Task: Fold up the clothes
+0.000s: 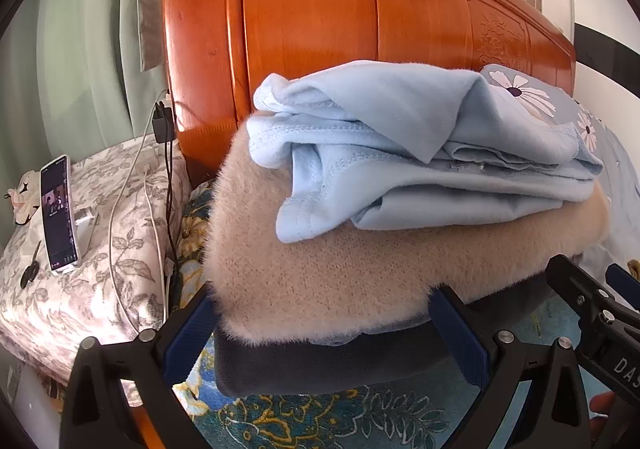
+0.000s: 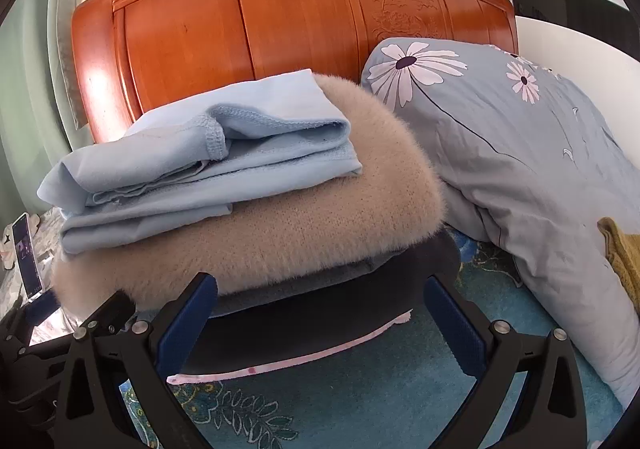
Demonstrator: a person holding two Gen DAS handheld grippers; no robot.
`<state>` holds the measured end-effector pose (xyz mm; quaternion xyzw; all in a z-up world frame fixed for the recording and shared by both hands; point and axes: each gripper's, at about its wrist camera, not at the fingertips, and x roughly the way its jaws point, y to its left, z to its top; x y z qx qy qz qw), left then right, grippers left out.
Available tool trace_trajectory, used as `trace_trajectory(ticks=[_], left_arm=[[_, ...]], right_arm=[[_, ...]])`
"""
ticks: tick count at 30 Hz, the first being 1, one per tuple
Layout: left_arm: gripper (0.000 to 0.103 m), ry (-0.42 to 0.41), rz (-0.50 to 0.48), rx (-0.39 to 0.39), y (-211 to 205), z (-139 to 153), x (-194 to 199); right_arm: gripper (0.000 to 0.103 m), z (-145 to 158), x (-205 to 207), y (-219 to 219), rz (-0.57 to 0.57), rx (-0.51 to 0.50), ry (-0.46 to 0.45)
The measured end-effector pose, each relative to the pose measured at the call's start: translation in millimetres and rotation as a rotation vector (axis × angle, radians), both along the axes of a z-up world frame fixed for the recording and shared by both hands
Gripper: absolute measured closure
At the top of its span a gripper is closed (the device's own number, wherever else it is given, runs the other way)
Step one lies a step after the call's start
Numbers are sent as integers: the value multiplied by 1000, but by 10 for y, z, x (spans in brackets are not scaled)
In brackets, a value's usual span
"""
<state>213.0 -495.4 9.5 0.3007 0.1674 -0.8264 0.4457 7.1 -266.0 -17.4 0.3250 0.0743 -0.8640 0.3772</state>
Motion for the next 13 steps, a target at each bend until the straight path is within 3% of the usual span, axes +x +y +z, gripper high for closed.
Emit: trace_trajectory(ticks=[13], left_arm=[[0, -1, -5, 10, 3, 25, 16]], right_arm=[[0, 54, 29, -9, 3, -8, 5]])
